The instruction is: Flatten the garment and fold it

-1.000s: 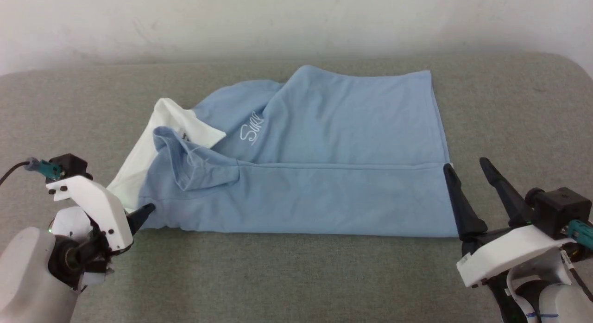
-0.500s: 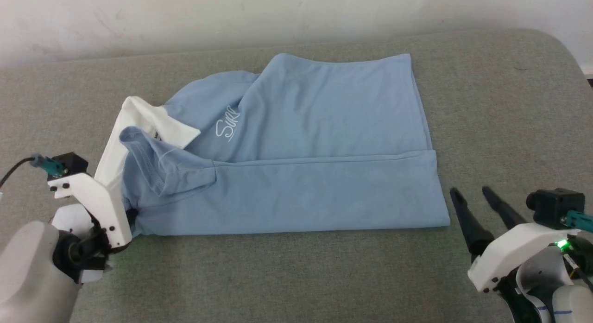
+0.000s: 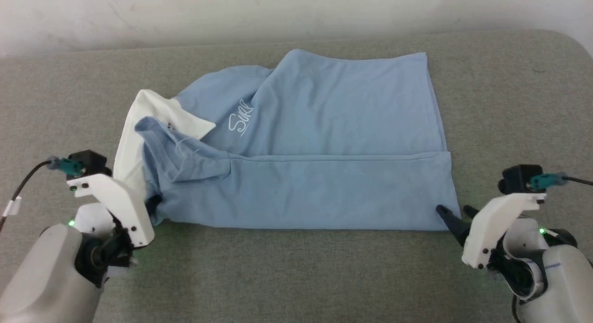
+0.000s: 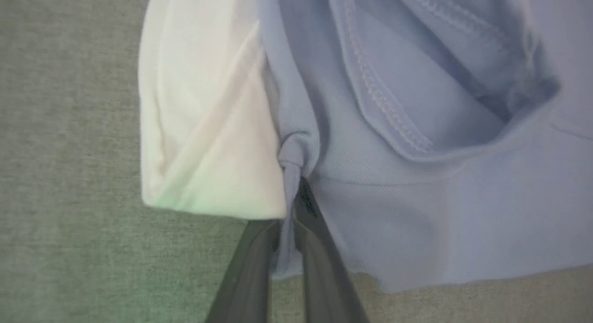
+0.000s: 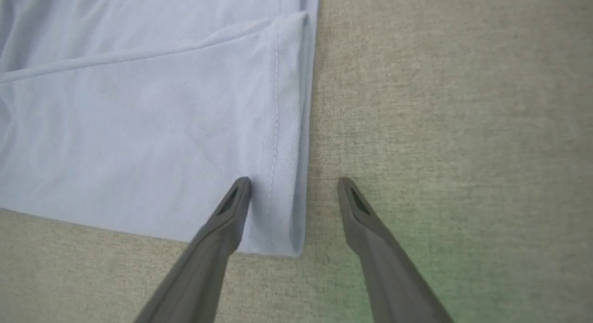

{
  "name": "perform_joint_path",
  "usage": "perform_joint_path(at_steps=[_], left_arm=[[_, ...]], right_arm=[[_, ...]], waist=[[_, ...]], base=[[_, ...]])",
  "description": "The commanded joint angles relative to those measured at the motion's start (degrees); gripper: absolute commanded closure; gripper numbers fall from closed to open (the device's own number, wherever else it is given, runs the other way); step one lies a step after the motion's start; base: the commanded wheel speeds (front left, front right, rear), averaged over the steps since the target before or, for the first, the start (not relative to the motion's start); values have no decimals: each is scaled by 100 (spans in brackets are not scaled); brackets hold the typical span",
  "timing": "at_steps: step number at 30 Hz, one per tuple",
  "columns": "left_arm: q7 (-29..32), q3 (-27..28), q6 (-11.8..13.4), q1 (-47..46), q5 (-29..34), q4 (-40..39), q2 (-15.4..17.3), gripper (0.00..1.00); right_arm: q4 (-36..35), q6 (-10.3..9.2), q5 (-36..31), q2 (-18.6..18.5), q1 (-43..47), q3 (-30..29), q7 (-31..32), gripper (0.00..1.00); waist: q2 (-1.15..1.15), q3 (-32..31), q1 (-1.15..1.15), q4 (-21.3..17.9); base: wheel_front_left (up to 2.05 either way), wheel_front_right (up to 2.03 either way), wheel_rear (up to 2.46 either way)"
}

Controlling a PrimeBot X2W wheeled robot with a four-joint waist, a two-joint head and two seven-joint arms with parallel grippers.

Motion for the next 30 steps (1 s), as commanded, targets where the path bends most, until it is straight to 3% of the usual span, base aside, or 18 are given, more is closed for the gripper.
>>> perform_joint_path(at_steps=[1, 3, 5, 7, 12, 18, 23, 30], left_arm=[[-14, -79, -6, 166, 2, -84, -147, 100], [-65, -71, -1, 163, 8, -208, -157, 100], [-92, -77, 0, 169, 18, -276, -156, 100], [-117, -71, -3, 179, 9, -328, -159, 100], [-177, -40, -97, 286, -56, -366, -114, 100], [-582, 89, 31, 666, 90, -834, 74, 100], [-865, 341, 360, 1307, 170, -1569, 351, 100], [-872, 678, 1065, 2644, 144, -2797, 673, 100]], right_arm=[[240, -3, 98, 13, -178, 71, 130, 0], [588, -3, 144, -21, -318, 192, 316, 0], [913, -3, 266, -14, -399, 319, 610, 54], [1114, -3, 422, -24, -454, 462, 893, 100], [1189, -3, 663, -156, -598, 685, 1075, 100], [748, -3, 663, -437, -659, 939, 408, 100], [205, -3, 675, -646, -405, 1097, 52, 100], [-645, -3, 719, -798, 439, 1040, 139, 100]], waist=[[0, 44, -1, 79], [0, 59, -1, 144], [0, 60, -1, 189], [0, 58, -1, 219], [0, -47, -1, 165], [0, -436, -1, 70], [0, -825, -1, 51], [0, -1245, -1, 140]], base=[[0, 0, 0], [0, 0, 0], [0, 0, 0], [0, 0, 0], [0, 0, 0], [0, 0, 0], [0, 0, 0], [0, 0, 0]])
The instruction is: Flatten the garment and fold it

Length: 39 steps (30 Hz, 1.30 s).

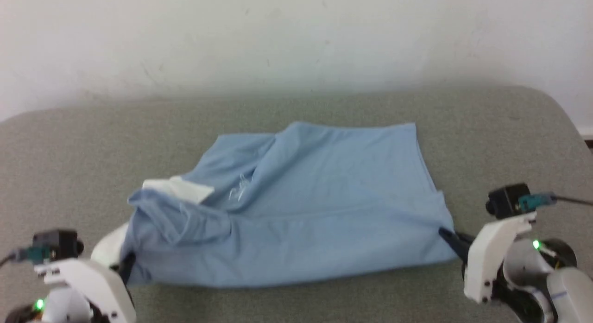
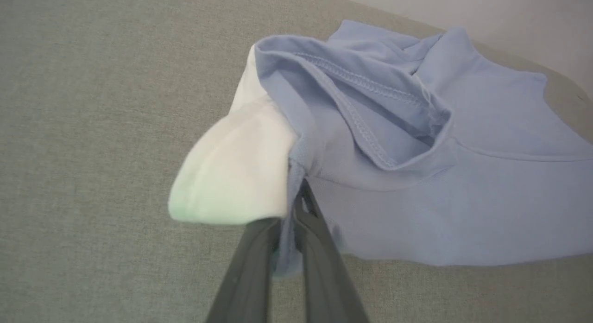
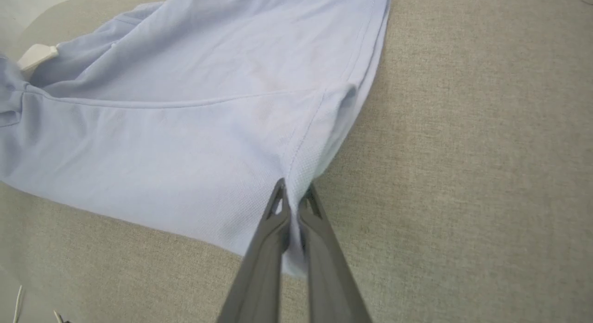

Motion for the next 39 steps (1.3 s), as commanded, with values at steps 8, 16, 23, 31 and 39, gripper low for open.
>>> perform_joint_path(at_steps=[8, 16, 23, 31, 39], left_arm=[[58, 37, 446, 1313, -298, -274, -196, 100], [-197, -73, 255, 1101, -410, 546, -599, 0], [-546, 178, 313, 739, -191, 261, -411, 0], [-705, 353, 339, -269, 21, -38, -270, 0], [-671, 105, -95, -2286, 222, 1091, -352, 0]], right_arm=[[-345, -3, -215, 227, 1319, -499, 268, 100], [-148, -3, -465, 566, 1819, -611, 110, 0], [-814, -3, -920, 662, 1715, -829, -1494, 0], [-1541, -3, -1479, 994, 1358, -1081, -2580, 0], [-1870, -3, -1730, 1163, 818, -766, -2904, 0]], waist=[[0, -223, 1, 138], [0, -158, 1, 72], [0, -182, 1, -58], [0, 436, 1, -259], [0, 1278, 1, -633]], base=[[0, 0, 0], [0, 0, 0], [0, 0, 0], [0, 0, 0], [0, 0, 0]])
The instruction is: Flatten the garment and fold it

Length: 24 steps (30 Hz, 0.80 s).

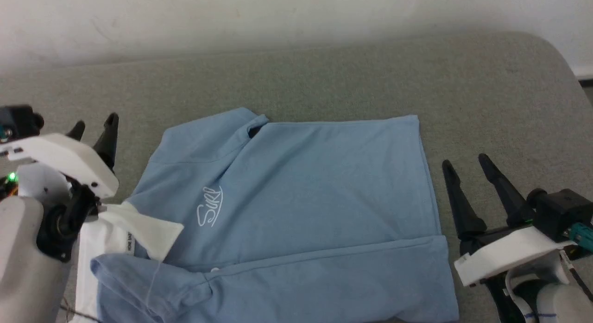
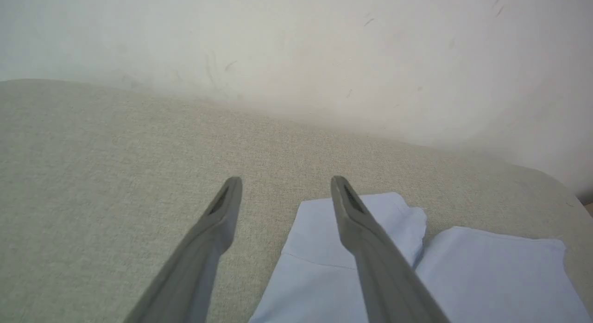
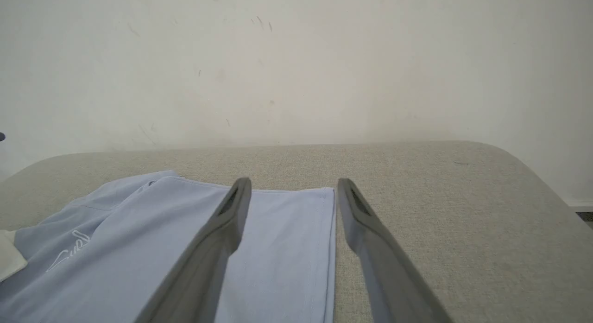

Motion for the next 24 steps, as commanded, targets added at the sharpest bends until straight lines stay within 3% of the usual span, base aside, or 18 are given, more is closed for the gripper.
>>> perform_joint_path(at_steps=[1, 10, 15, 24], left_arm=[[49, -72, -121, -290, 66, 183, -35, 0], [1091, -759, -961, -1978, 103, 1538, -77, 0], [1891, -1154, -1306, -2533, 131, 2051, -66, 0], [3027, -1752, -1479, -2798, 357, 2833, 93, 0]], right_arm=[[-28, -3, -33, 34, -114, 54, -44, 0], [208, -3, -17, 102, -428, 339, -194, 0], [418, -3, 74, 119, -554, 425, -302, 0], [686, -3, 238, 143, -641, 487, -447, 0]], waist=[[0, 536, -2, -365], [0, 924, -2, -848], [0, 1053, -2, -1095], [0, 1240, -2, -1403]], base=[[0, 0, 0], [0, 0, 0], [0, 0, 0], [0, 0, 0]])
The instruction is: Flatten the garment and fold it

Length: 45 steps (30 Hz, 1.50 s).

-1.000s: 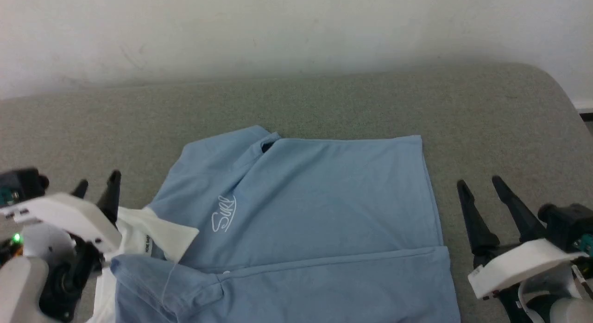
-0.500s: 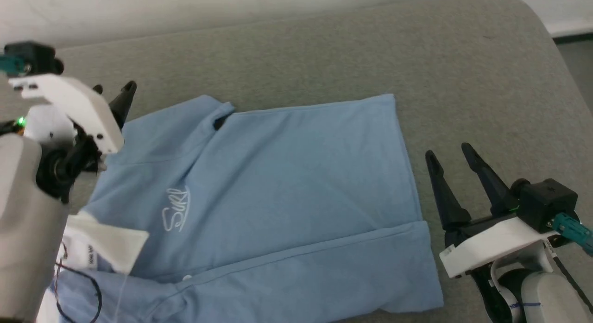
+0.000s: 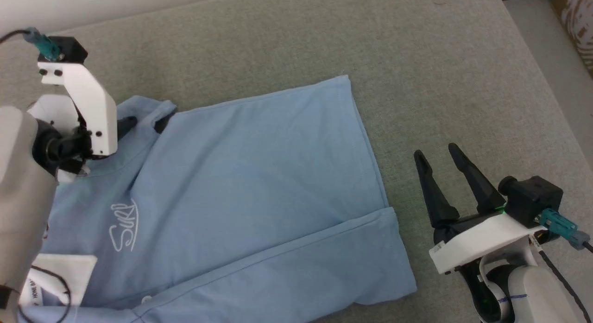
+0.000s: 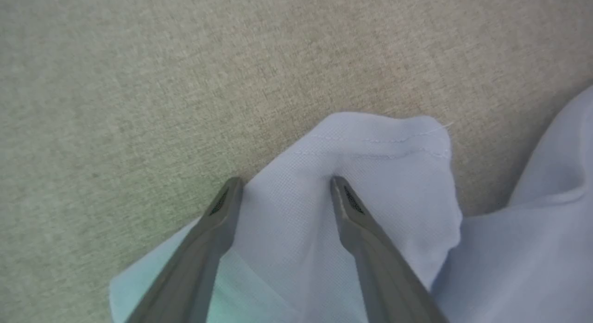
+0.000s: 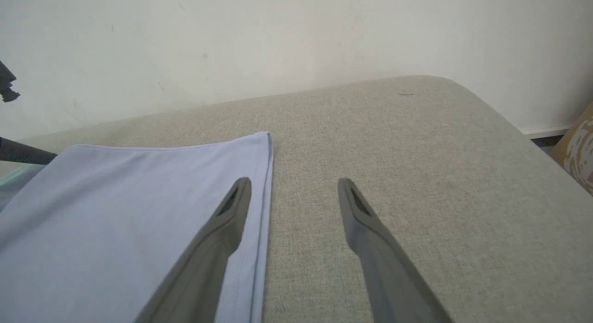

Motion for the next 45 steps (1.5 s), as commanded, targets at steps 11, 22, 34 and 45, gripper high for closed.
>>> perform_joint_path(at_steps=[11, 22, 34, 45], left_arm=[[413, -354, -37, 188, 98, 442, -30, 100], [-857, -93, -11, -195, 154, 69, -308, 100], [-1594, -114, -179, -475, 216, -640, -579, 100], [-2086, 20, -167, -291, 153, -842, -536, 100]], right_arm=[[239, -3, 311, -38, -301, 45, 99, 0], [2033, -3, 1252, -598, -2356, 206, 1603, 0], [3947, -3, 1699, -982, -4169, 945, 3467, 0], [4319, -3, 1901, -1173, -4410, 1066, 3643, 100]], waist=[[0, 133, 1, -27], [0, 230, 1, 708], [0, 534, 1, 1411], [0, 319, 1, 1517]], base=[[0, 0, 0], [0, 0, 0], [0, 0, 0], [0, 0, 0]])
